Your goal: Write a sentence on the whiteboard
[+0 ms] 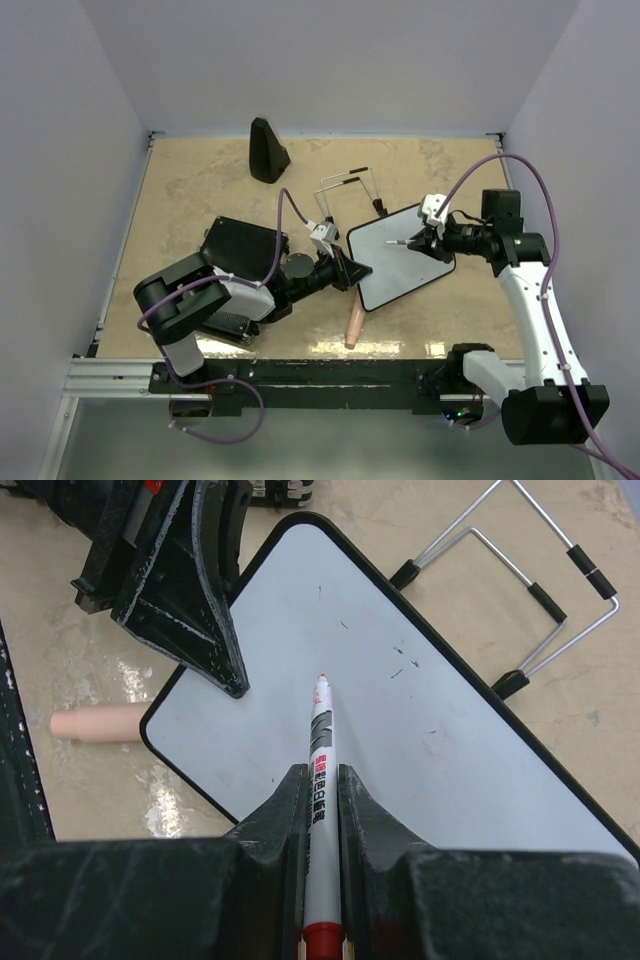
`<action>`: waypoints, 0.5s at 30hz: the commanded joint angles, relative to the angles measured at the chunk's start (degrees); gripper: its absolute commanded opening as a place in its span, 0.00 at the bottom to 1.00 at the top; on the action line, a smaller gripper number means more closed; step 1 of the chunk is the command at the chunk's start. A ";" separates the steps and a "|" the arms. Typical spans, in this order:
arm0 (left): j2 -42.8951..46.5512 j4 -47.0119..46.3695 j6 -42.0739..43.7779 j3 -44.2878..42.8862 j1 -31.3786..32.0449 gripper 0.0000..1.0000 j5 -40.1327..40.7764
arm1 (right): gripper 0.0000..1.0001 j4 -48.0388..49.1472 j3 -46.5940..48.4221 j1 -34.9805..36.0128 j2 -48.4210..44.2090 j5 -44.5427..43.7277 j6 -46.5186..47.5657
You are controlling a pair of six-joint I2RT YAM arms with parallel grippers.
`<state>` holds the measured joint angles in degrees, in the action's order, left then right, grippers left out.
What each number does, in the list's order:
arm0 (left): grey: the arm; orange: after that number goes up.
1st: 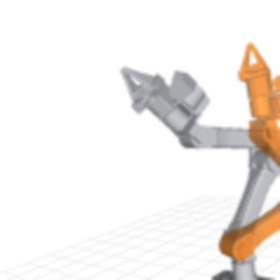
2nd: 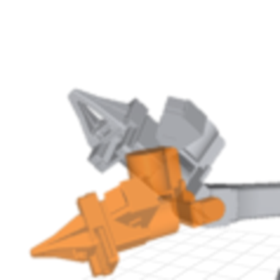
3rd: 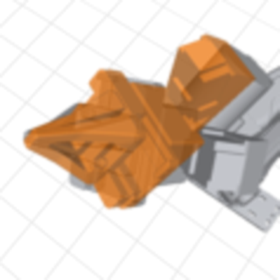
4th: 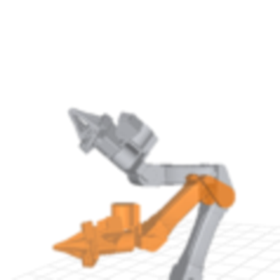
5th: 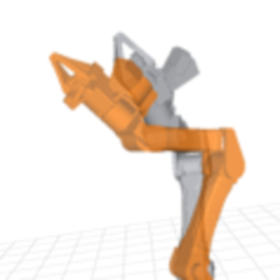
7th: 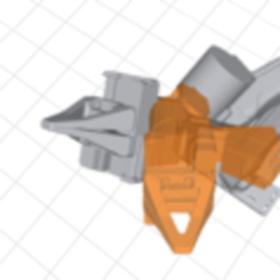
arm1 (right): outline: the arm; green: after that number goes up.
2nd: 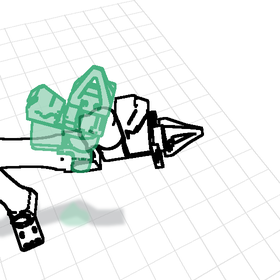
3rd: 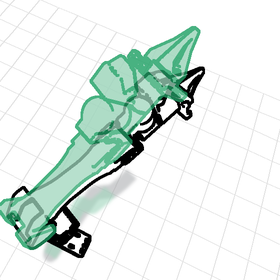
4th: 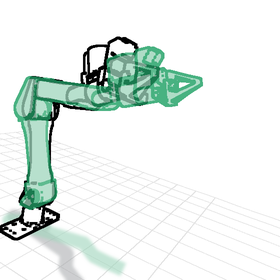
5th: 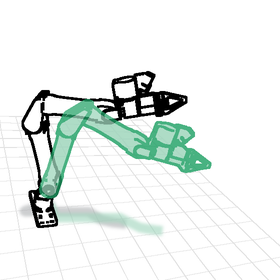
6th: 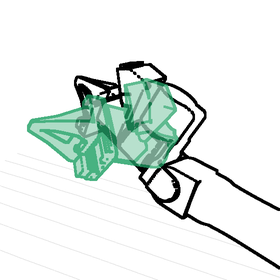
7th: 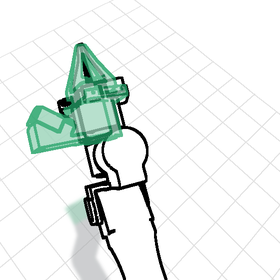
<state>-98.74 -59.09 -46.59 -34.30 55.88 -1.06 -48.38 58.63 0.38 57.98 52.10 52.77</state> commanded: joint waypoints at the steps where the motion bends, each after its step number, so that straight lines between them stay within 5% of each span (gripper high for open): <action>1: -0.84 -7.44 0.01 -2.79 -0.42 0.00 -0.87 | 0.00 3.90 -0.53 0.58 1.44 2.48 -1.27; 15: -1.72 -7.09 0.01 -3.49 -0.59 0.00 -1.49 | 0.00 13.39 -3.08 5.77 3.02 -2.08 -8.03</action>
<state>-100.38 -59.59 -47.00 -35.48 55.53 -2.22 -40.23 56.36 4.14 61.49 51.68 48.23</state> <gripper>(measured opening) 0.076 0.135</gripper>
